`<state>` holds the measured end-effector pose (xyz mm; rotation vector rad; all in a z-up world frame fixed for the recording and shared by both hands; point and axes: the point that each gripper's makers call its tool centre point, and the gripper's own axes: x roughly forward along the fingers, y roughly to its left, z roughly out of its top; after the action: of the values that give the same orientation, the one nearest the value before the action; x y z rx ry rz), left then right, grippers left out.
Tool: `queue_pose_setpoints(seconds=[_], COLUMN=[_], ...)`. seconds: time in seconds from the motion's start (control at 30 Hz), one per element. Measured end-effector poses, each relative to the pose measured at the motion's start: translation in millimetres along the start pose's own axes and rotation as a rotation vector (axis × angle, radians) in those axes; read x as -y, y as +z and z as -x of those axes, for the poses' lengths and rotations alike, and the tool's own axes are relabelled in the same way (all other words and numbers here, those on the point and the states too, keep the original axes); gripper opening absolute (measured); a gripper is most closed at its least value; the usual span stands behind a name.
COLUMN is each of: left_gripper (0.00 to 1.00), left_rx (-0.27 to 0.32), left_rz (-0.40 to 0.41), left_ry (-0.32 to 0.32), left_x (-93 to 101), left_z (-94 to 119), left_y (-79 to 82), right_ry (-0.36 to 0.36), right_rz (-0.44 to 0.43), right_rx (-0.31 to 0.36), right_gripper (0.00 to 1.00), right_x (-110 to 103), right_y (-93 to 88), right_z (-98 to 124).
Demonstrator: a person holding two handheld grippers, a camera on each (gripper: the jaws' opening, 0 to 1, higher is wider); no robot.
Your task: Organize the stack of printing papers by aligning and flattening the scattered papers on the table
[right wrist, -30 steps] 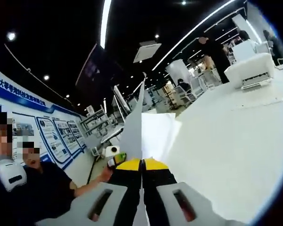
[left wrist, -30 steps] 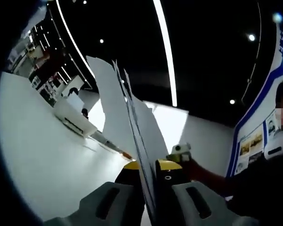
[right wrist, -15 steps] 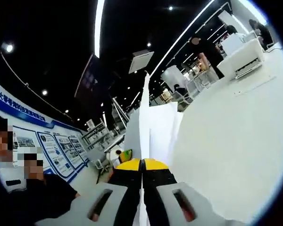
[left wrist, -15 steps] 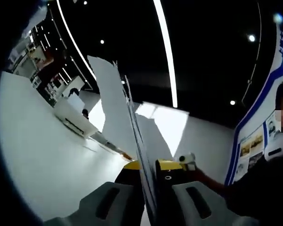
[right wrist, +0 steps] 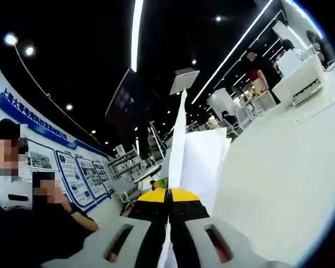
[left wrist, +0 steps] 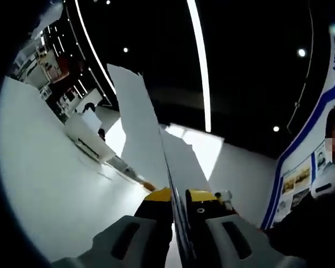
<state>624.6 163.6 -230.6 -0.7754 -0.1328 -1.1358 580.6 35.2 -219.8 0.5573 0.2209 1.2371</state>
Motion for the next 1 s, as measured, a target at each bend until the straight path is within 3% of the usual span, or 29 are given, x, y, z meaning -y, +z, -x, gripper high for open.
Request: queue_pose_setpoints(seconds=[0.3, 0.63, 1.0], left_gripper=[0.17, 0.17, 0.17], left_rx=[0.010, 0.013, 0.006], left_rz=[0.028, 0.051, 0.048], left_ry=[0.000, -0.004, -0.003], left_x=[0.0, -3.6, -7.7], left_z=[-1, 0, 1], left_y=[-1.1, -3.8, -6.3], right_ry=[0.039, -0.022, 0.042], right_rz=[0.017, 0.063, 0.084], right_rx=[-0.003, 0.023, -0.018], right_gripper=[0.00, 0.00, 0.00], right_x=[5, 26, 8], right_y=[-4.9, -0.2, -21.2], right_z=[-4, 16, -13])
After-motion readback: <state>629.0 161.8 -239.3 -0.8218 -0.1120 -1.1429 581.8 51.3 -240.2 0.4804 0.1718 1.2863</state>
